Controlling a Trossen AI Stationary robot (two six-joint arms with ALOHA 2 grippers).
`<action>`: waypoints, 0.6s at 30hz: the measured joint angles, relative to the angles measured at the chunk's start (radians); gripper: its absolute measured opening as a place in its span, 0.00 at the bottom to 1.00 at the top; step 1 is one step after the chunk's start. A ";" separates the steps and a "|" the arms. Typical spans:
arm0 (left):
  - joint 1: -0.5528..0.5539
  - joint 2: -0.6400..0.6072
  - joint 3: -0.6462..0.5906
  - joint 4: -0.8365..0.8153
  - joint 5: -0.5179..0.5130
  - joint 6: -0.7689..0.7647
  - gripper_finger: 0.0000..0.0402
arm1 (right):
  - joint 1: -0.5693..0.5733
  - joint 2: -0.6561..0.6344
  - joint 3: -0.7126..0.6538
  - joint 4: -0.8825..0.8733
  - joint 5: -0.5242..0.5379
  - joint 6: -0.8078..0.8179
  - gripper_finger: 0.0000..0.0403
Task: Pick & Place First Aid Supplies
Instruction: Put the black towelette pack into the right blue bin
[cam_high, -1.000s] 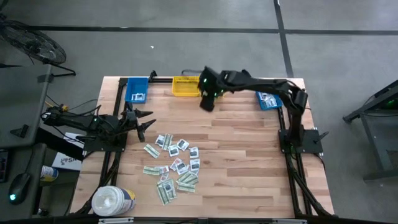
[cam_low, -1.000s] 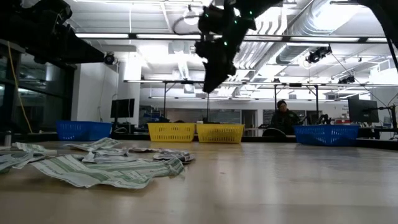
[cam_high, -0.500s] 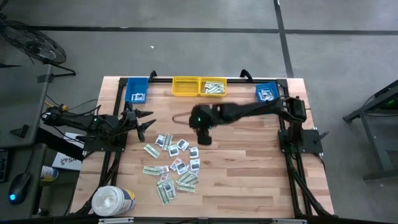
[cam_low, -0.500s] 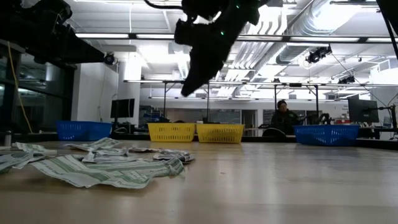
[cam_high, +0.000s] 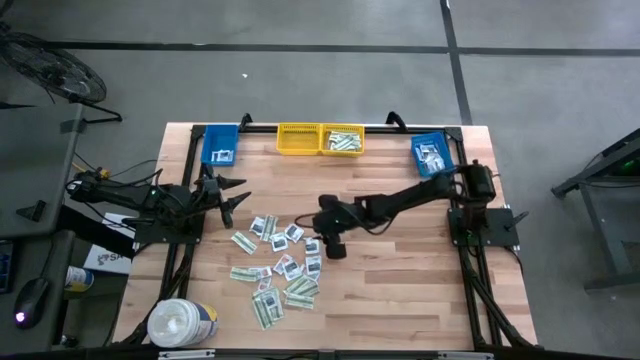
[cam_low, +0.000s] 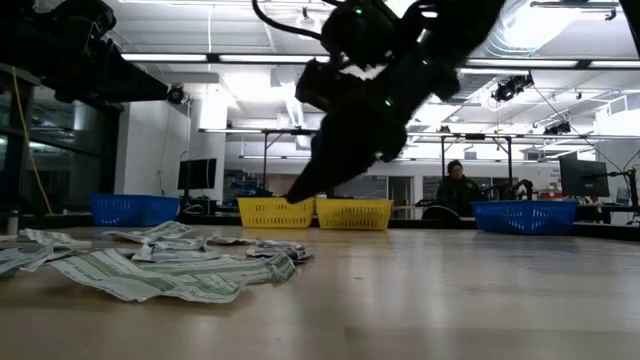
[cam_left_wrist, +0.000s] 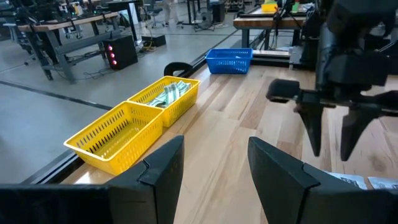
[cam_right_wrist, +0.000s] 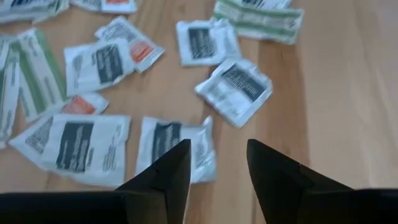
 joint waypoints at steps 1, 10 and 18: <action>0.000 0.000 0.000 0.000 0.000 0.000 0.44 | 0.007 0.000 -0.012 0.013 0.003 0.000 0.37; 0.000 0.000 0.000 0.000 -0.001 -0.003 0.44 | 0.030 0.003 -0.094 0.147 0.096 0.007 0.36; 0.000 0.000 0.000 0.006 -0.002 -0.003 0.44 | 0.046 0.014 -0.112 0.238 0.097 -0.007 0.36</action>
